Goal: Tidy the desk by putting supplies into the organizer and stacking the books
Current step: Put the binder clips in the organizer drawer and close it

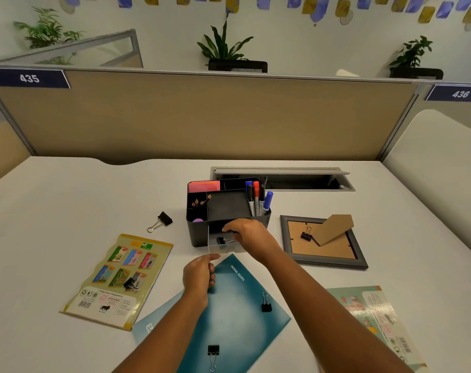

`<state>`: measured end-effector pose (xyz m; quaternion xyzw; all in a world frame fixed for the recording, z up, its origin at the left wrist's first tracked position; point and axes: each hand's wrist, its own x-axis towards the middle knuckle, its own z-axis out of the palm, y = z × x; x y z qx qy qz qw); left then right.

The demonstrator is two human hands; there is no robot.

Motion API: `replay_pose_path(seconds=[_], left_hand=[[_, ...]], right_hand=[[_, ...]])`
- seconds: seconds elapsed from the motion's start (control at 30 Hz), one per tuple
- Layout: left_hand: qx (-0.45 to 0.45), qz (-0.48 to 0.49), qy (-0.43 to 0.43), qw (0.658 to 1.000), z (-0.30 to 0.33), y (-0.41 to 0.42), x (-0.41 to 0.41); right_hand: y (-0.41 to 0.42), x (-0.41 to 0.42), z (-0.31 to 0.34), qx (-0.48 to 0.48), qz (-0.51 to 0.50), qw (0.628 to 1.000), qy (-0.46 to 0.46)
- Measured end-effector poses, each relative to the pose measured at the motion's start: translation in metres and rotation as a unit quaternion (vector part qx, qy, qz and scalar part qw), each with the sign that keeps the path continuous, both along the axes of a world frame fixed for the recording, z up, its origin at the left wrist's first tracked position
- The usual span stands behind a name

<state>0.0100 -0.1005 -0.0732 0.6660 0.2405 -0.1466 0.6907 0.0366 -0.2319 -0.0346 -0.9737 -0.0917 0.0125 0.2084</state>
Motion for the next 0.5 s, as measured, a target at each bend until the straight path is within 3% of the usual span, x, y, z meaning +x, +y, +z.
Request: replay_pose_path(seconds=[0.1,0.17,0.23,0.33,0.5], left_hand=[[0.1,-0.047,-0.035,0.993,-0.006,0.009,0.003],[0.19,-0.153,-0.051,0.968,-0.007,0.017,0.003],[0.311,-0.32,-0.05,0.893,-0.005,0.023,0.003],[0.456,-0.495,-0.042,0.739,0.01,0.028,0.002],[0.52,-0.648,0.038,0.555,0.039,0.017,-0.012]], right_hand=[[-0.004,-0.009,0.005,-0.019,0.001,0.999,-0.049],[-0.009,-0.019,0.01,0.007,-0.044,0.991,-0.126],[-0.014,-0.032,0.011,0.058,-0.137,0.976,-0.156],[-0.024,-0.054,-0.002,0.06,-0.258,0.964,-0.029],[-0.015,-0.094,-0.028,-0.079,-0.238,0.95,0.188]])
